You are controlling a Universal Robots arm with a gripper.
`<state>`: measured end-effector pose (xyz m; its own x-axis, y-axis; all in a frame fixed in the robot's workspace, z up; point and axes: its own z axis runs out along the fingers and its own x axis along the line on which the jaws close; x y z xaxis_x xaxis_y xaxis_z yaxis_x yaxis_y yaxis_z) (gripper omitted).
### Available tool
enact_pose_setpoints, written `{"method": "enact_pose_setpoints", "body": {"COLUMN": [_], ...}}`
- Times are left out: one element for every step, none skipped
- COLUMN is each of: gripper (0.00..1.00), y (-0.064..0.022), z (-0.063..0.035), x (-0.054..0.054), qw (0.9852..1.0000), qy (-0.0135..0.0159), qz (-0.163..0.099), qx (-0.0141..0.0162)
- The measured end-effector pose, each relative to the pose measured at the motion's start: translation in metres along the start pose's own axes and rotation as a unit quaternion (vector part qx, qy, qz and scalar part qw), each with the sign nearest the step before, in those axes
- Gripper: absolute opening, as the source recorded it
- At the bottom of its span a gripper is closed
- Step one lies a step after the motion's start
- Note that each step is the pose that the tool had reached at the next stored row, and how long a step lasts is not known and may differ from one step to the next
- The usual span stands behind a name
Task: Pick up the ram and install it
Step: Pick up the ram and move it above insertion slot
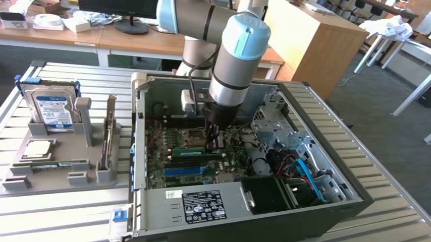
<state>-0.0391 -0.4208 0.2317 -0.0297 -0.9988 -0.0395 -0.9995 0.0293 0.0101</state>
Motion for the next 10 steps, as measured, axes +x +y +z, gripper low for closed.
{"method": "enact_pose_setpoints", "body": {"gripper": [0.12, 0.12, 0.12, 0.12, 0.12, 0.12, 0.12, 0.12, 0.12, 0.12], "y": [0.0000, 0.0000, 0.0000, 0.0000, 0.0000, 0.0000, 0.0000, 0.0000, 0.0000, 0.0000], "z": [0.0000, 0.0002, 0.0007, 0.0010, 0.0010, 0.0010, 0.0010, 0.0010, 0.0011, 0.0011], "x": [0.0000, 0.0000, 0.0000, 0.0000, 0.0001, 0.0001, 0.0001, 0.0001, 0.0000, 0.0000], "qw": [1.0000, 1.0000, 1.0000, 1.0000, 1.0000, 1.0000, 1.0000, 1.0000, 1.0000, 1.0000], "qy": [0.0000, 0.0000, -0.0002, -0.0001, 0.0001, 0.0001, 0.0001, 0.0001, 0.0000, 0.0000], "qz": [0.000, 0.000, 0.000, 0.000, 0.000, 0.000, 0.000, 0.000, 0.000, 0.000], "qx": [0.0000, 0.0000, 0.0001, 0.0000, 0.0000, -0.0001, 0.0000, 0.0000, 0.0000, 0.0000]}}
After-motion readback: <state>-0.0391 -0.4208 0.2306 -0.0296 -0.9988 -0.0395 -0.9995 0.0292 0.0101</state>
